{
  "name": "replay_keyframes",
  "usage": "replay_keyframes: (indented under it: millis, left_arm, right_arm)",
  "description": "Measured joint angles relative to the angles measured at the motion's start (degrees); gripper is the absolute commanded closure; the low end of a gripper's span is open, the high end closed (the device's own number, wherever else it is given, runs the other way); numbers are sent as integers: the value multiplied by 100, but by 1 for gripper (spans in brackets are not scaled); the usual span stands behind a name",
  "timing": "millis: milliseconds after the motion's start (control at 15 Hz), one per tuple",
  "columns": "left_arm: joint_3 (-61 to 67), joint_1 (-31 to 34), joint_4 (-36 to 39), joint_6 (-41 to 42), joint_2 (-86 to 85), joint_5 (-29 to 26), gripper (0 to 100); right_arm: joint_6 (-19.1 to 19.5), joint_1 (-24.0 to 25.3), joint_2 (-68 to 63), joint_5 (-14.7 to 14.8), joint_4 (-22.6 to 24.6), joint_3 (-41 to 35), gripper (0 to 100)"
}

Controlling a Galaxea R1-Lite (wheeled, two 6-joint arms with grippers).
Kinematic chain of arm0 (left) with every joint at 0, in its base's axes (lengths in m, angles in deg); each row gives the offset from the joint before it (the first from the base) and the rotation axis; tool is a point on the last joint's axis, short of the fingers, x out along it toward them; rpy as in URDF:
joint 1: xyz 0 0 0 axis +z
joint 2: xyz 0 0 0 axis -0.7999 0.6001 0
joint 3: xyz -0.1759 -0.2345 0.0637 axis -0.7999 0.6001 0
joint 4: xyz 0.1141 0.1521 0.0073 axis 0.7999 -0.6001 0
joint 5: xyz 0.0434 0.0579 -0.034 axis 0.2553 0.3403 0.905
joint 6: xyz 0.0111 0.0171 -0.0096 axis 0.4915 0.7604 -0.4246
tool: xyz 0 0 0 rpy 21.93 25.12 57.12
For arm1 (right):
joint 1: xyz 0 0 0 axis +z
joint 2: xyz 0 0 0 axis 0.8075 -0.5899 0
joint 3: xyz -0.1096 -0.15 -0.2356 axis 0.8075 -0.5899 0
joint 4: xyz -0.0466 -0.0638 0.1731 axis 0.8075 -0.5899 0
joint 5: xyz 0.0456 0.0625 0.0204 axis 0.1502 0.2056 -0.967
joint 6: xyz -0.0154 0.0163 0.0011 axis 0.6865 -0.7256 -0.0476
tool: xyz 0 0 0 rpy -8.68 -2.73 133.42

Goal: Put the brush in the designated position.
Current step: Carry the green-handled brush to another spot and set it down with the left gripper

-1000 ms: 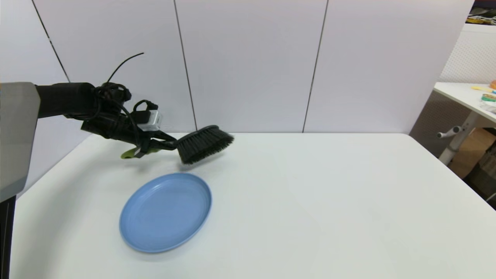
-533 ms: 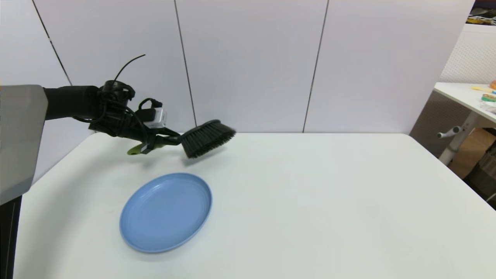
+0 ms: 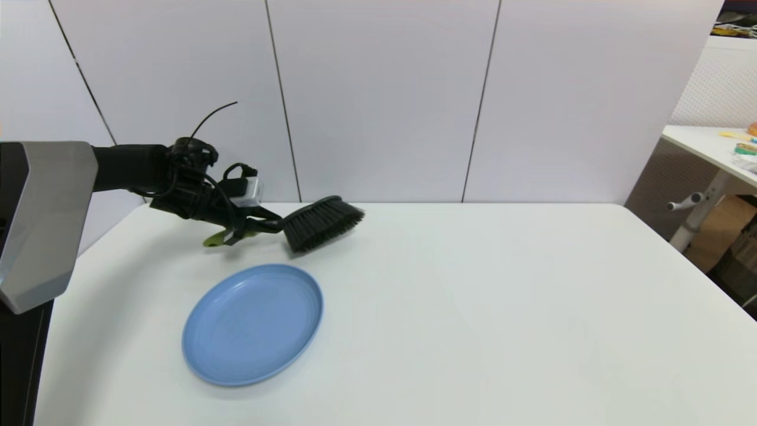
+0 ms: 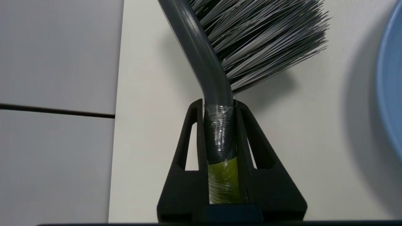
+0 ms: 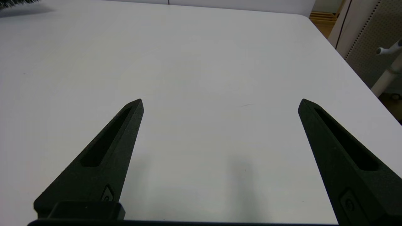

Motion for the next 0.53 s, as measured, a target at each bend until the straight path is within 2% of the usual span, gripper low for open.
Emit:
replay_keyframes:
  millis: [533]
  left_arm:
    - [-1, -1, 7, -20, 126, 0, 100]
  right_arm:
    - [0, 0, 0, -1, 1, 0, 0]
